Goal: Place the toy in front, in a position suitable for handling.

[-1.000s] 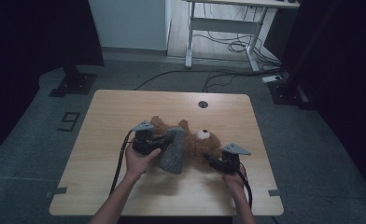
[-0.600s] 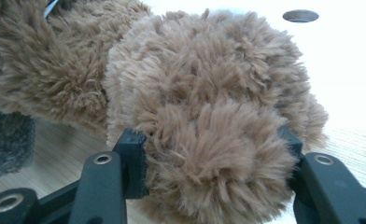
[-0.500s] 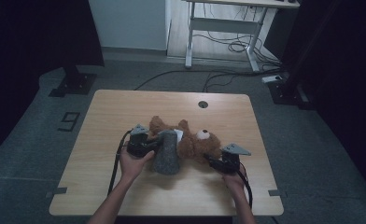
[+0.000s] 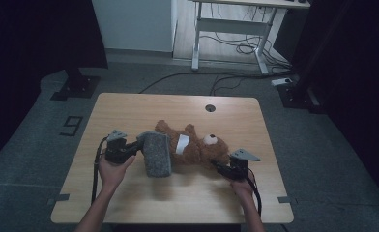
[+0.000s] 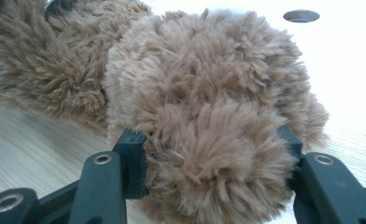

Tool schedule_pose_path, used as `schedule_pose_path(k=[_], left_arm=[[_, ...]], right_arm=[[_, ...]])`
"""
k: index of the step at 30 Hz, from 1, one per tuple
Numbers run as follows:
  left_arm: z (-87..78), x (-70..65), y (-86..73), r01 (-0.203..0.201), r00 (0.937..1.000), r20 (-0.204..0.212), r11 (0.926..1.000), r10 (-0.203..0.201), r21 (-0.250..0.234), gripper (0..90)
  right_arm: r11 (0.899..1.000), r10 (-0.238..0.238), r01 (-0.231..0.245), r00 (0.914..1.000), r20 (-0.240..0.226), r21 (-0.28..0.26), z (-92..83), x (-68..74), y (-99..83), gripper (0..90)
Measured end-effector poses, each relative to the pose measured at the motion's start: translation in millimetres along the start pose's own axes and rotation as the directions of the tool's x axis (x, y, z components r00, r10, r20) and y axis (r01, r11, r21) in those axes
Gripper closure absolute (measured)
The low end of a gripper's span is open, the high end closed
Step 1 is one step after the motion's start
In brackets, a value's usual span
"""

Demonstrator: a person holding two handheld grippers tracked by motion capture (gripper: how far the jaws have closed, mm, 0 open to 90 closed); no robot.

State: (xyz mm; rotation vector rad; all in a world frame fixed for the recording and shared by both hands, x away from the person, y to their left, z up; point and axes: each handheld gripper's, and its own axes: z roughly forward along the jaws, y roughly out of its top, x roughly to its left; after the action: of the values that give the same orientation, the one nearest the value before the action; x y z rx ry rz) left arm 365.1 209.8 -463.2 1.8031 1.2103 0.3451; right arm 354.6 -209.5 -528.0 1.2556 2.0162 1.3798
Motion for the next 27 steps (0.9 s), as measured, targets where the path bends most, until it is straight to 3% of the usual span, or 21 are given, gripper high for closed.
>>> schedule_pose_path(k=[4,8,12,18,21,24,27], left_arm=[[-5.6,7.0,-4.4,0.019,0.9998,-0.002,0.9998,-0.019,-0.004,82.2],[-9.2,-1.1,1.5,0.023,0.9987,0.046,0.9995,-0.022,-0.023,82.3],[-1.7,-25.6,13.4,-0.022,0.9955,0.092,0.9994,0.024,-0.027,82.3],[19.2,-64.1,31.5,-0.075,0.9846,0.156,0.9965,0.08,-0.036,82.3],[32.3,-84.1,39.1,-0.095,0.9763,0.192,0.9948,0.1,-0.036,82.2],[44.6,-102.0,42.6,-0.118,0.9705,0.208,0.9925,0.122,-0.032,82.2],[59.6,-112.3,41.5,-0.158,0.9704,0.186,0.9875,0.154,0.006,82.1]], right_arm=[[1.0,0.003,-0.003,1.0,-0.001,0.0,0.1,-0.2,0.0,47.1],[1.0,0.007,-0.007,1.0,-0.003,0.0,0.1,-0.7,-0.1,47.1],[1.0,0.01,-0.01,0.9999,-0.001,0.0,0.0,-0.3,-0.5,47.1],[1.0,0.012,-0.012,0.9999,-0.004,-0.002,0.0,-1.0,-1.0,47.1],[1.0,0.012,-0.012,0.9999,-0.006,-0.003,0.0,-1.1,-1.3,47.1],[1.0,0.013,-0.013,0.9999,-0.007,-0.003,-0.1,-1.1,-1.3,47.0],[1.0,0.013,-0.013,0.9999,-0.006,-0.002,-0.2,-1.0,-1.3,47.0]])
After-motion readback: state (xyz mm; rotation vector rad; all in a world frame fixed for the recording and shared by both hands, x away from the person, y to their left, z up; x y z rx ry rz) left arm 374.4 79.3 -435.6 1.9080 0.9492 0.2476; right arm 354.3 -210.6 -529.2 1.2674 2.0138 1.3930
